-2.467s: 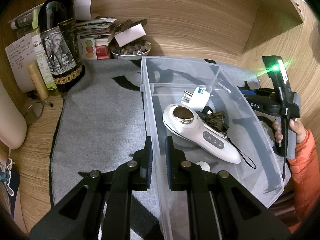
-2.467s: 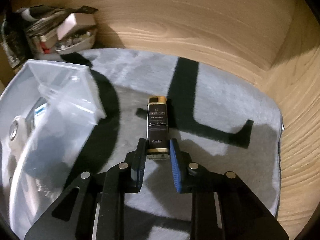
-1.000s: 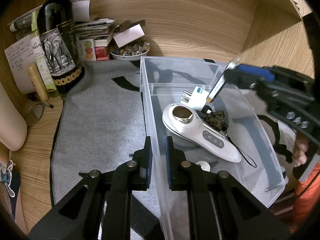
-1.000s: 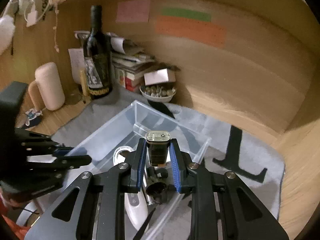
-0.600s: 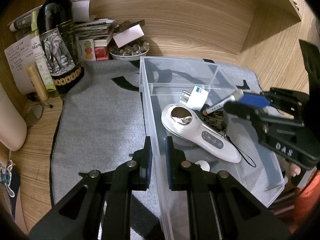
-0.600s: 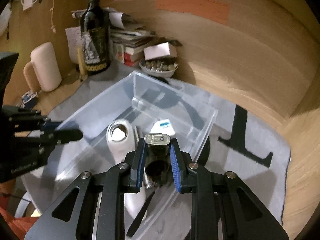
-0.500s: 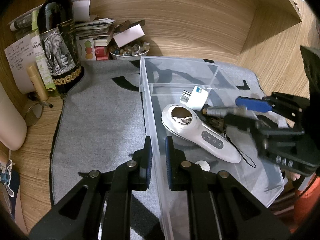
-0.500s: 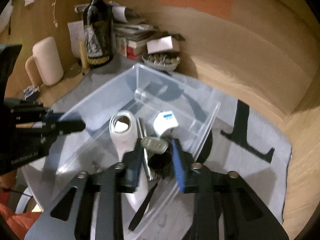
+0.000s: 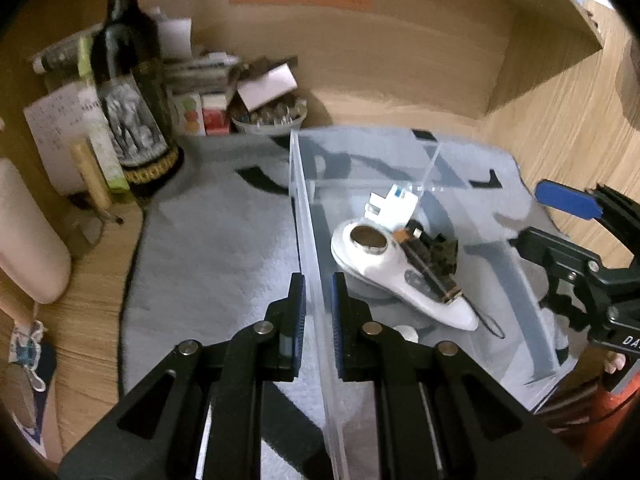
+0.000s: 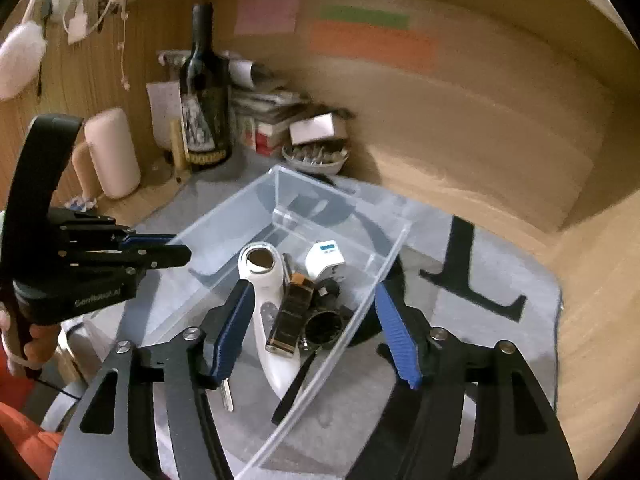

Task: Organize rigid objects

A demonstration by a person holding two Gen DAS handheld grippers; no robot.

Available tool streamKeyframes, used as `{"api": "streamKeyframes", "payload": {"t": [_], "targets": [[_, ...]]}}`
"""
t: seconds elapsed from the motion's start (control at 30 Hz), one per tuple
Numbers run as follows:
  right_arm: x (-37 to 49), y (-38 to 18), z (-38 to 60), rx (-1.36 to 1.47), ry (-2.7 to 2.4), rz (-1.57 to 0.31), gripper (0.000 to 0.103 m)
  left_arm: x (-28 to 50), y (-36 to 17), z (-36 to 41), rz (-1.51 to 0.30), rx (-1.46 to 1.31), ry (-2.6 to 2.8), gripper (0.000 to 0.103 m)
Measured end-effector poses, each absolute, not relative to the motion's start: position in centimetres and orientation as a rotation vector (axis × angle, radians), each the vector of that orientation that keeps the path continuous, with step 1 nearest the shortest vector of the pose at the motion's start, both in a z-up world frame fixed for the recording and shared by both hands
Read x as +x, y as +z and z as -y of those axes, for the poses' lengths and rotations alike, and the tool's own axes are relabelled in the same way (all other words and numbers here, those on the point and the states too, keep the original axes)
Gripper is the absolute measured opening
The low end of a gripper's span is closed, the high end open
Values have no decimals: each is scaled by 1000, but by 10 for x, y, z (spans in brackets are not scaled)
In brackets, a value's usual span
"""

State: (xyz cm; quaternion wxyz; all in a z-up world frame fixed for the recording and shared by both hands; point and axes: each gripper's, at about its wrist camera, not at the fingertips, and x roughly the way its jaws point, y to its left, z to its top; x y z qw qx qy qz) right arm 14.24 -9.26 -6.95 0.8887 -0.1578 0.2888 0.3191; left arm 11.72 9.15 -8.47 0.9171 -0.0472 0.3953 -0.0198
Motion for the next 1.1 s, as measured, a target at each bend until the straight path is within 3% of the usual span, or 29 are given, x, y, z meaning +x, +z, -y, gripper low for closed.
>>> {"api": "streamKeyframes", "payload": {"t": [0.23,0.3,0.37,0.5,0.57,0.67,0.87,1.1], "targets": [[115,-45,118,-264,609,-491,77,88,-41,-79,-682,-78,-45,14],[106,-38,124,-247,596,-460,83,80,-31,-76,-647,-83,-51,25],[96,-32,131,-228,584,-427,86,71,-21,-72,-604,-88,-53,43],[77,-24,142,-199,566,-379,99,52,-6,-63,-526,-83,-45,63],[67,-21,147,-188,557,-350,102,43,-1,-60,-497,-85,-44,78],[55,-17,153,-183,537,-313,103,30,5,-55,-446,-78,-34,91],[36,-12,162,-166,510,-269,103,11,13,-43,-381,-49,-26,99],[27,-10,170,-129,498,-253,103,1,14,-38,-354,-48,-16,100]]}}
